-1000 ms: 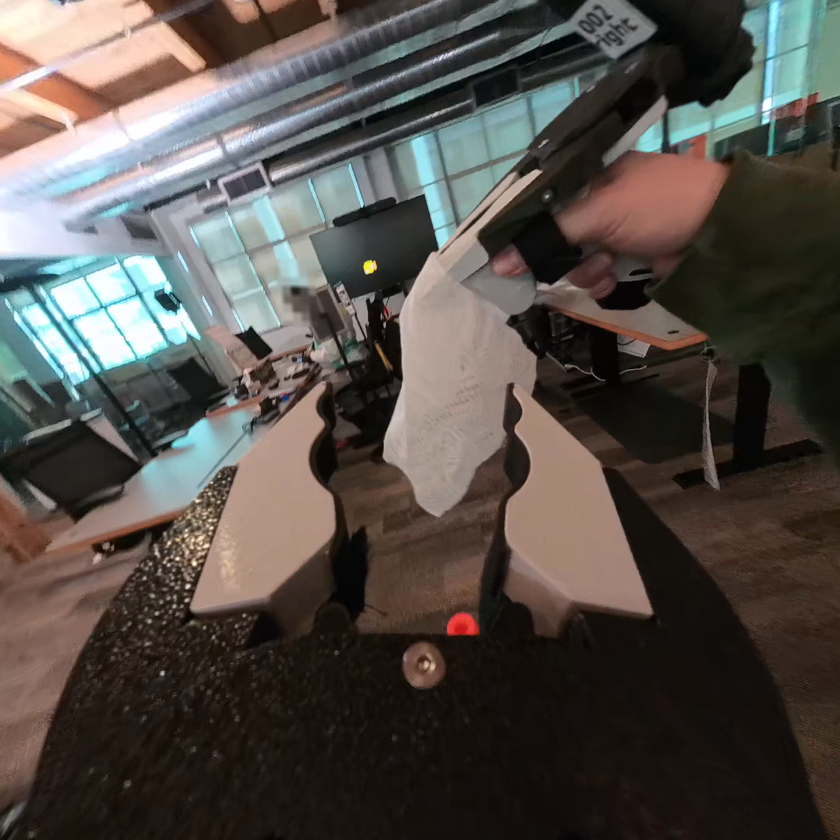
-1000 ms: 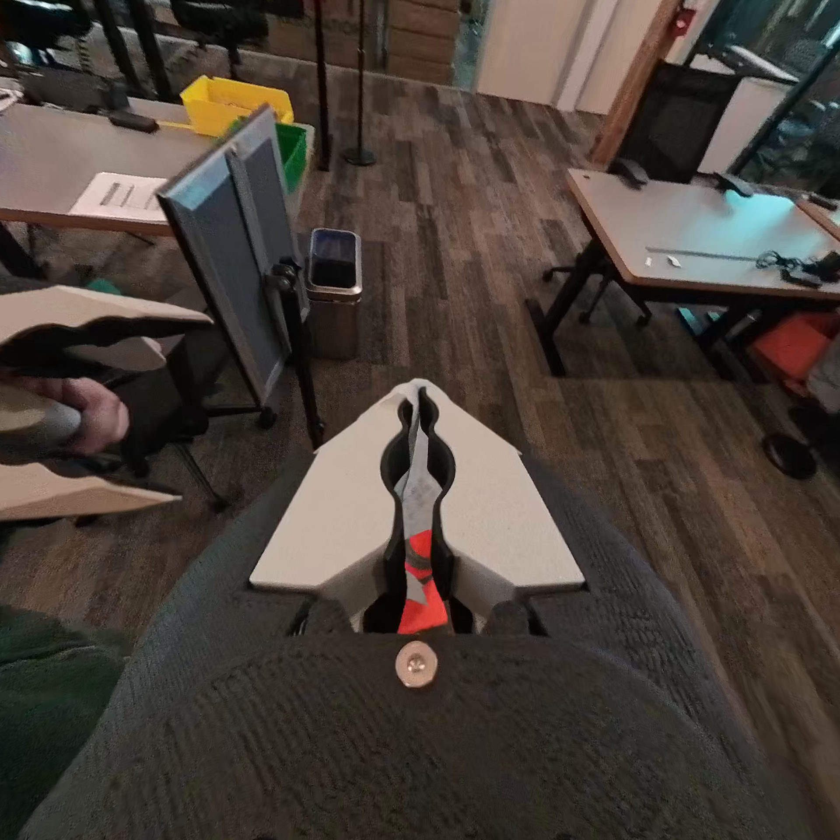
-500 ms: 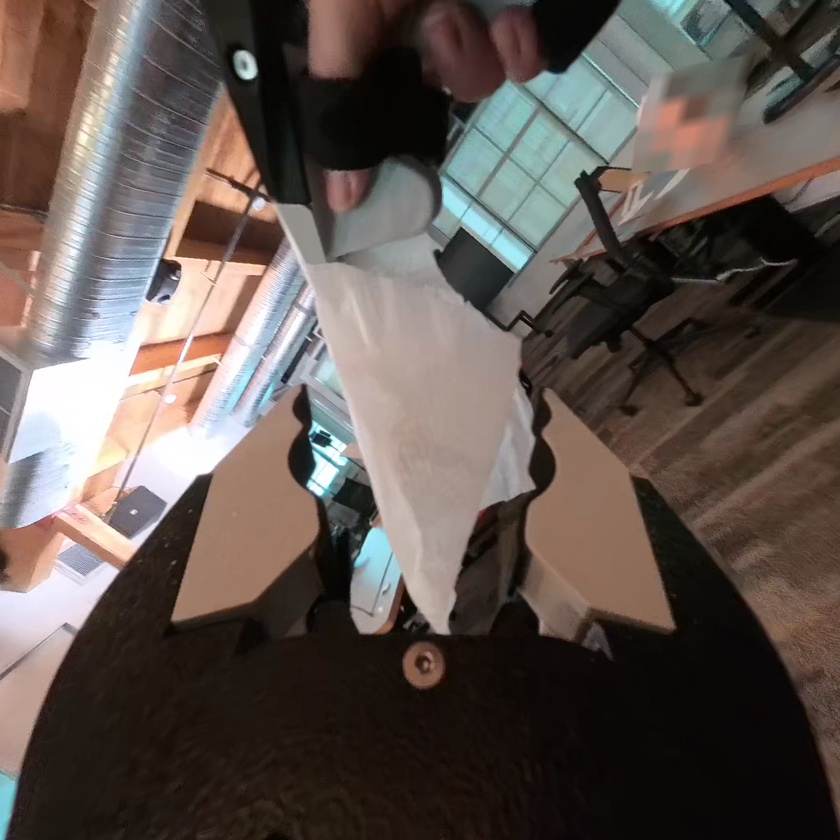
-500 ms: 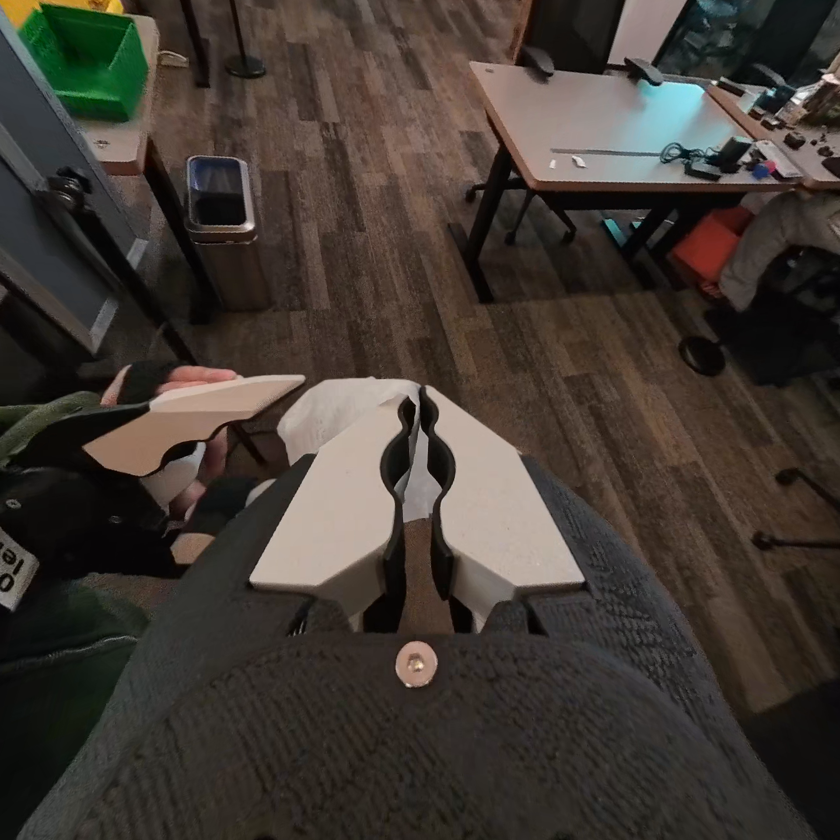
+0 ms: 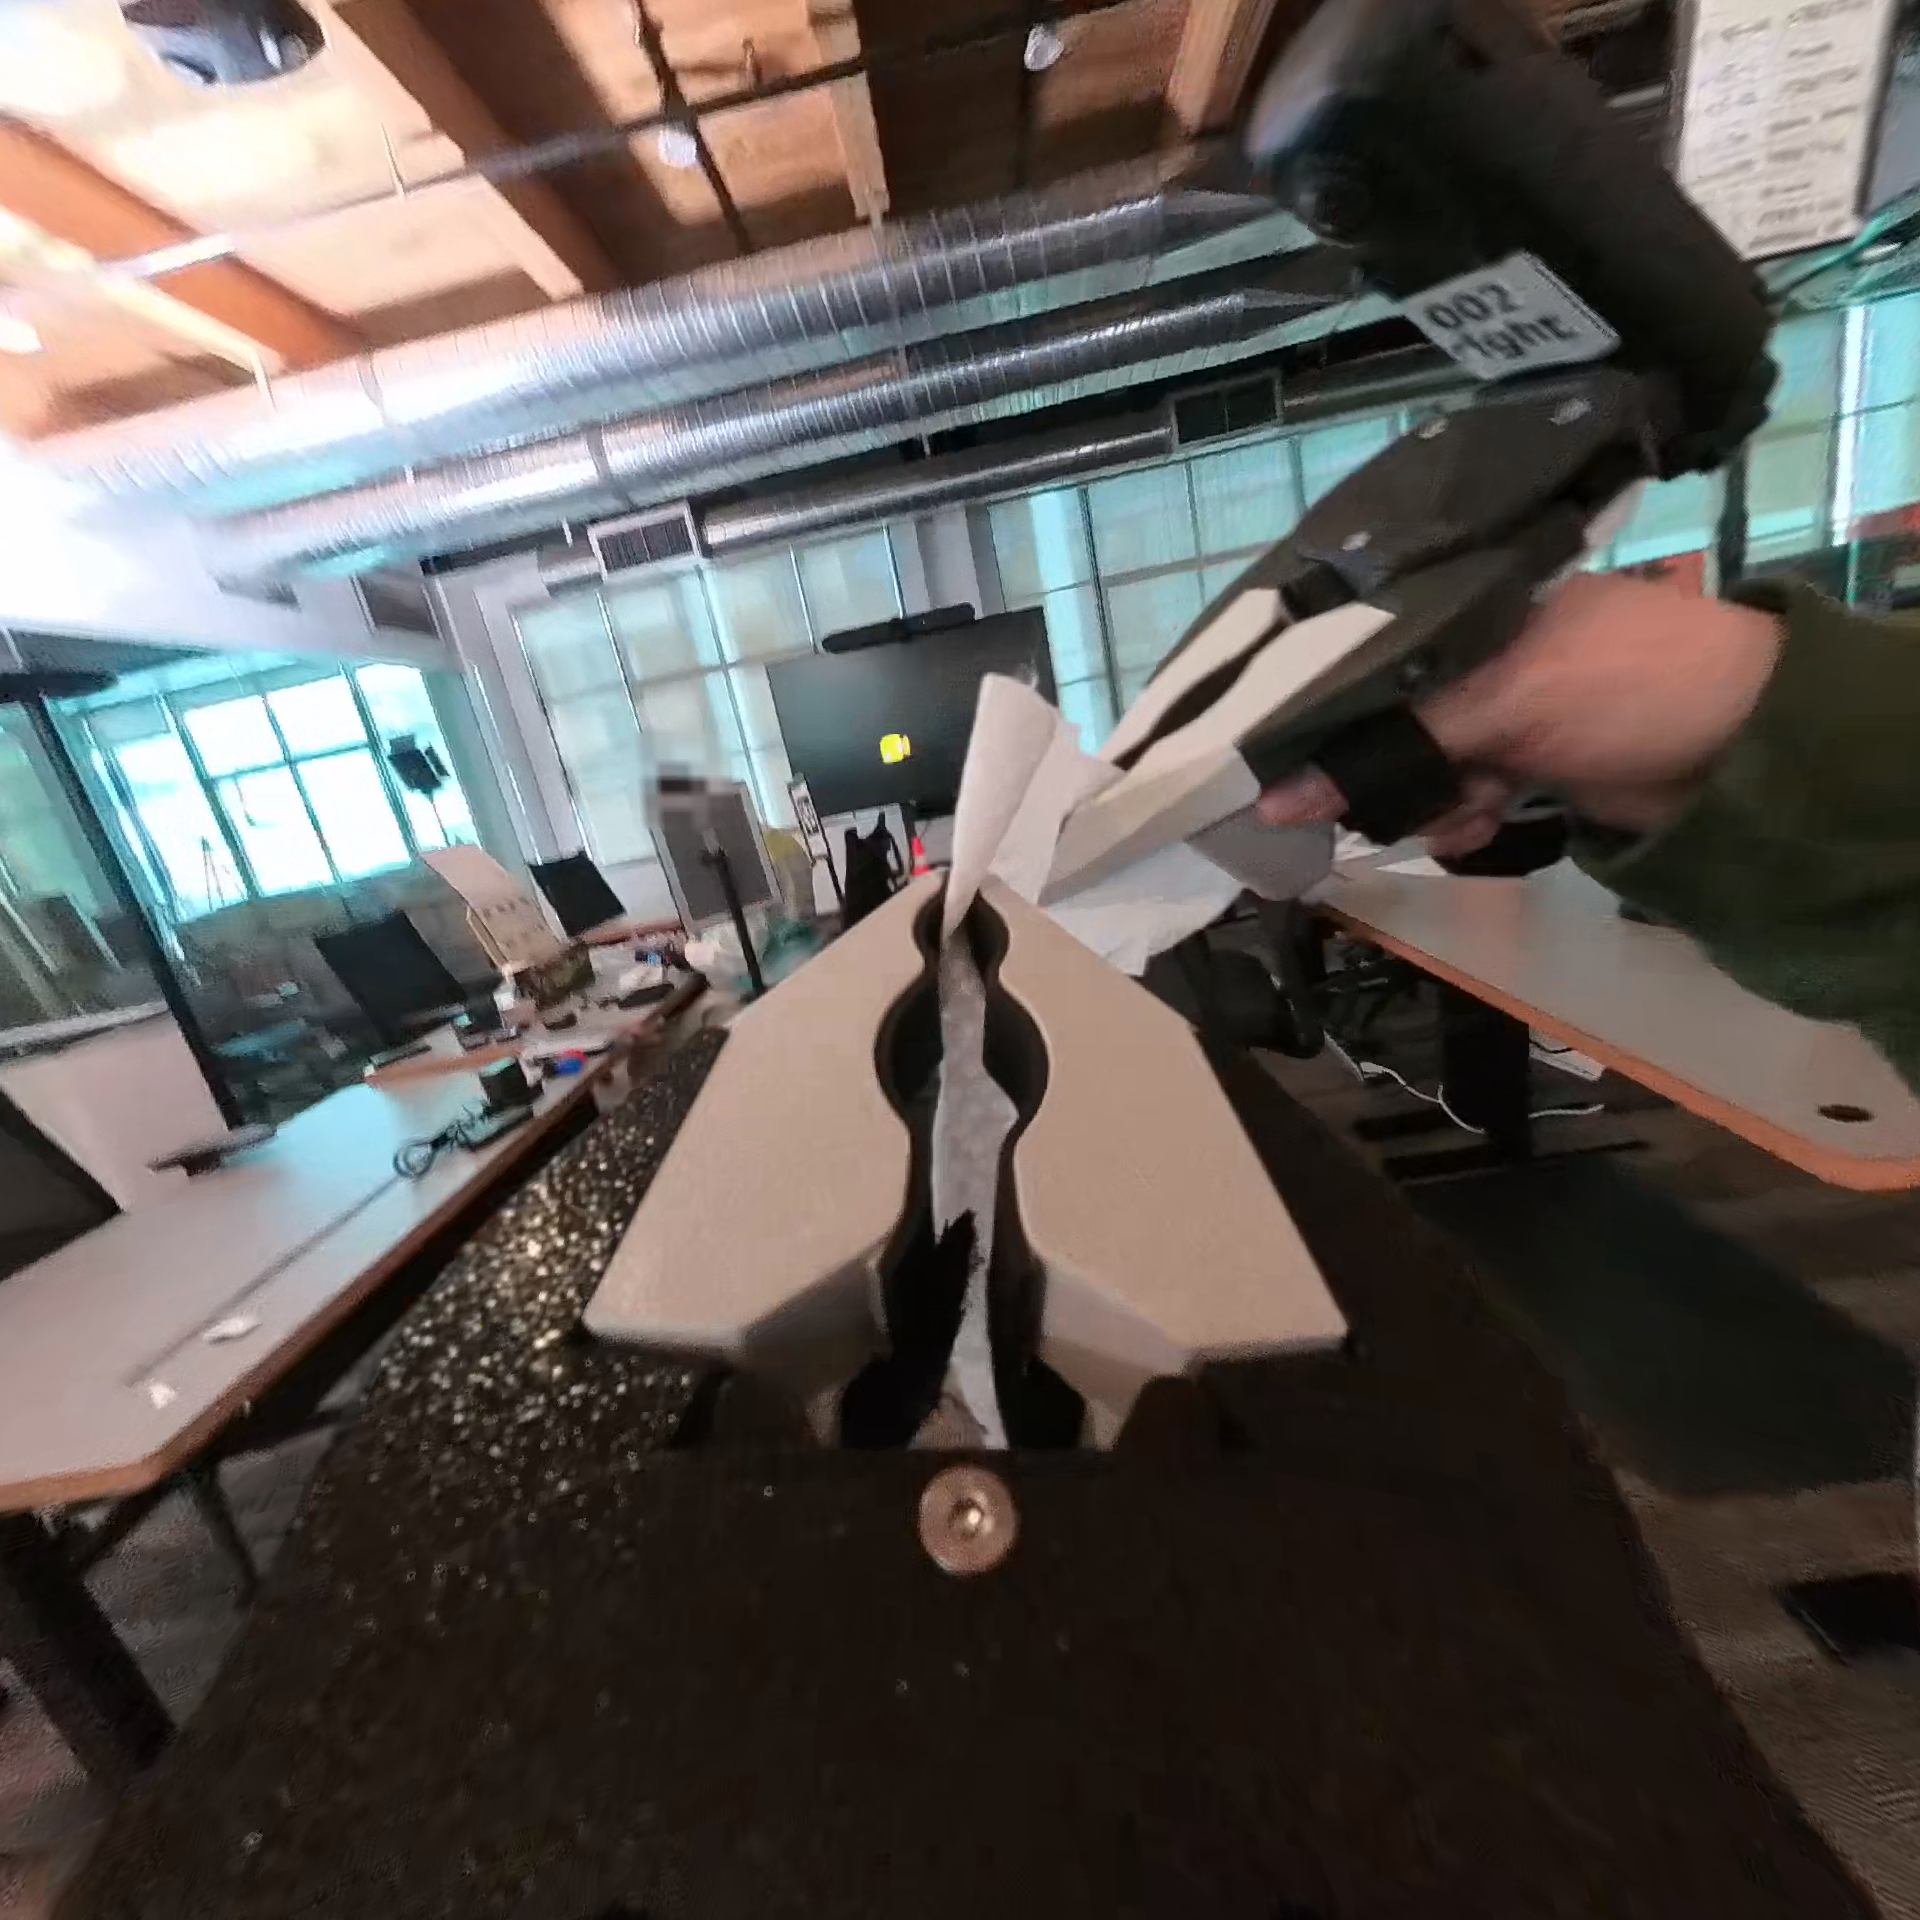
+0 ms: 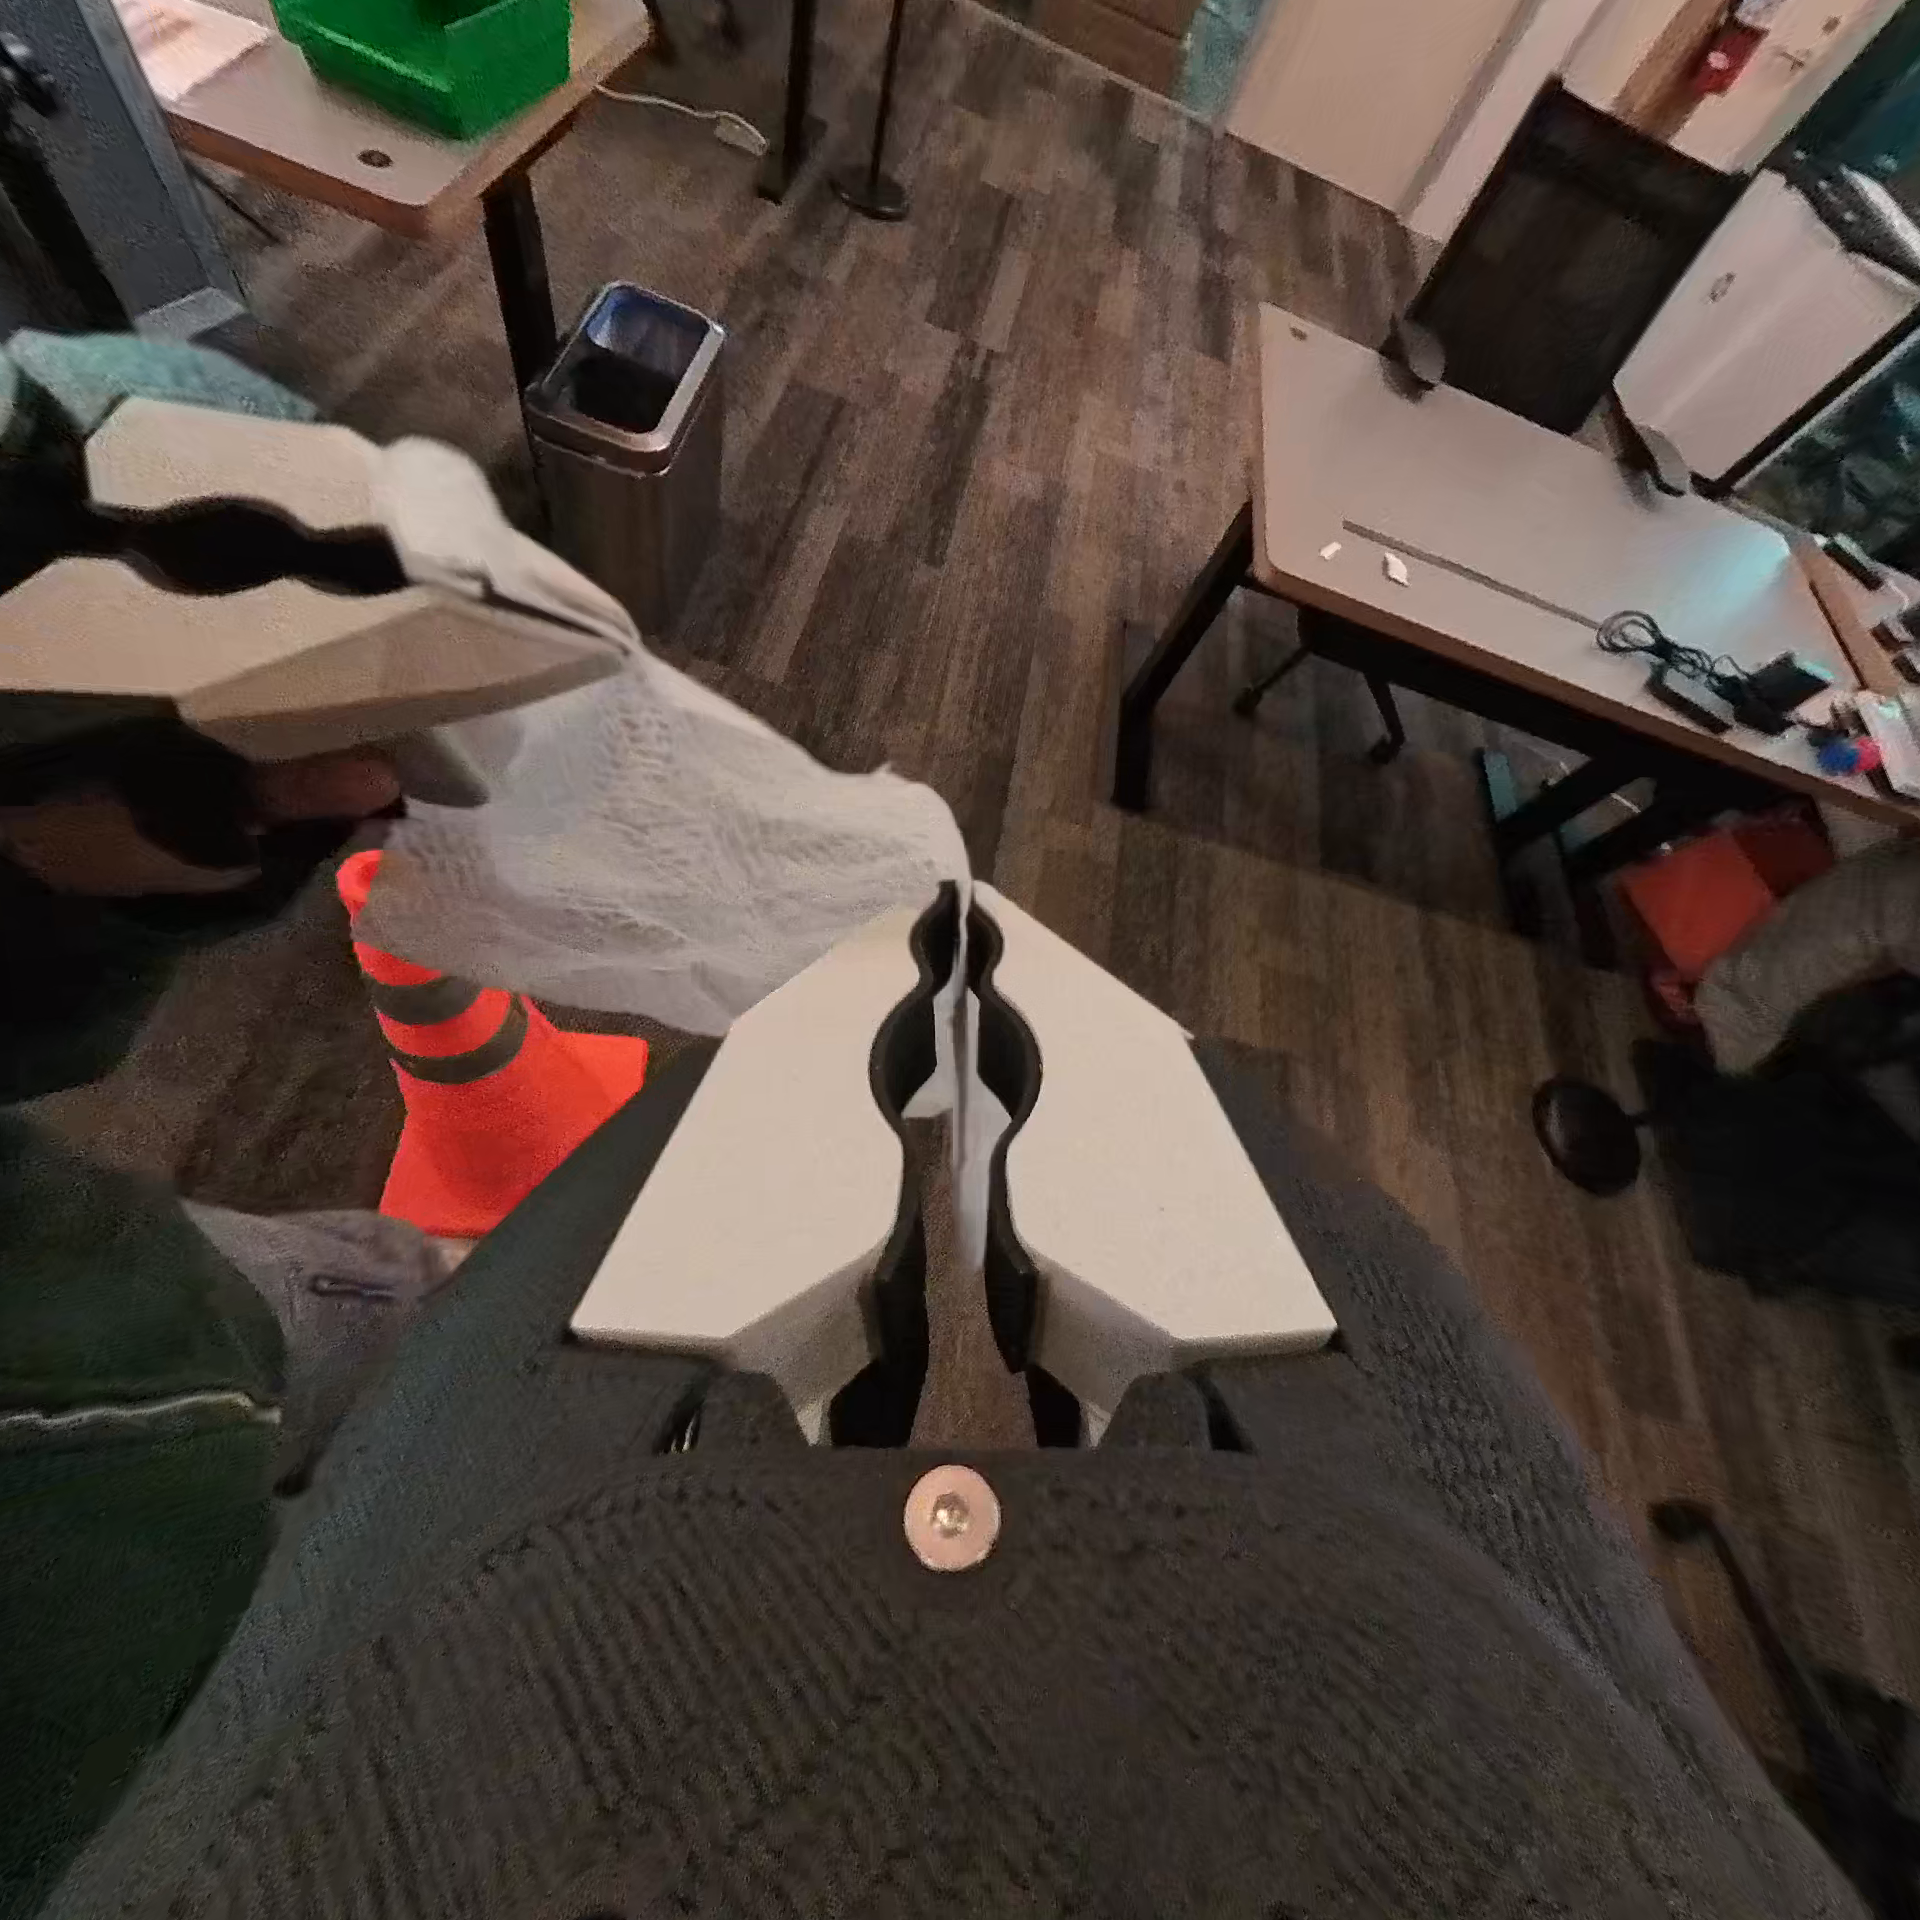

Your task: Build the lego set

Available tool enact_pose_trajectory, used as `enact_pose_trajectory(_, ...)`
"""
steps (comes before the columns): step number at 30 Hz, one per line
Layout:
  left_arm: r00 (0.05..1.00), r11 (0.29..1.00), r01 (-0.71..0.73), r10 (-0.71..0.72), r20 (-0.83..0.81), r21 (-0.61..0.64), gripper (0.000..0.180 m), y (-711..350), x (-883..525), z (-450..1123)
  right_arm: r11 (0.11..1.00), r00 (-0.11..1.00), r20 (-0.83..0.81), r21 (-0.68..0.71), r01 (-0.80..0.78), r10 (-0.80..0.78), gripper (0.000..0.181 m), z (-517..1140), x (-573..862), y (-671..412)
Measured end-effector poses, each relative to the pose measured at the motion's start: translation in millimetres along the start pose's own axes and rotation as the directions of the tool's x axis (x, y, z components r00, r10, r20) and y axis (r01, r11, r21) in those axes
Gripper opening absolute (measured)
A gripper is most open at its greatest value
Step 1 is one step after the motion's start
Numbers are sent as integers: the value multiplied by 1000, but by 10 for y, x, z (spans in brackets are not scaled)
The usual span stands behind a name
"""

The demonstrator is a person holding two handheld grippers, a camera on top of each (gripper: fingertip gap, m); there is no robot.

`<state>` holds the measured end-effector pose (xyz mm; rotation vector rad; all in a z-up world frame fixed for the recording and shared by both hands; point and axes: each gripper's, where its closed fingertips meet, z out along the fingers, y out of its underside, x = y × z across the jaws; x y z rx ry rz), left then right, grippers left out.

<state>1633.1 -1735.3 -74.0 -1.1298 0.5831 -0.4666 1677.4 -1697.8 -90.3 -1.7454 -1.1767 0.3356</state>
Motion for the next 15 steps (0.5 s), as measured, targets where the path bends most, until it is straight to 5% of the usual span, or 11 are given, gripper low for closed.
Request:
enact_pose_trajectory(8, 989, 979, 134, -122, 83, -155, 0, 493, -829, 442, 984, 987, 124, 157, 86, -106, 0, 686, 564, -63)
enact_pose_trajectory(15, 978, 974, 177, -158, 134, -145, 0, 946, -1926, 730, 946, 951, 168, 239, 218, -261, 0, 1724, 1108, -408)
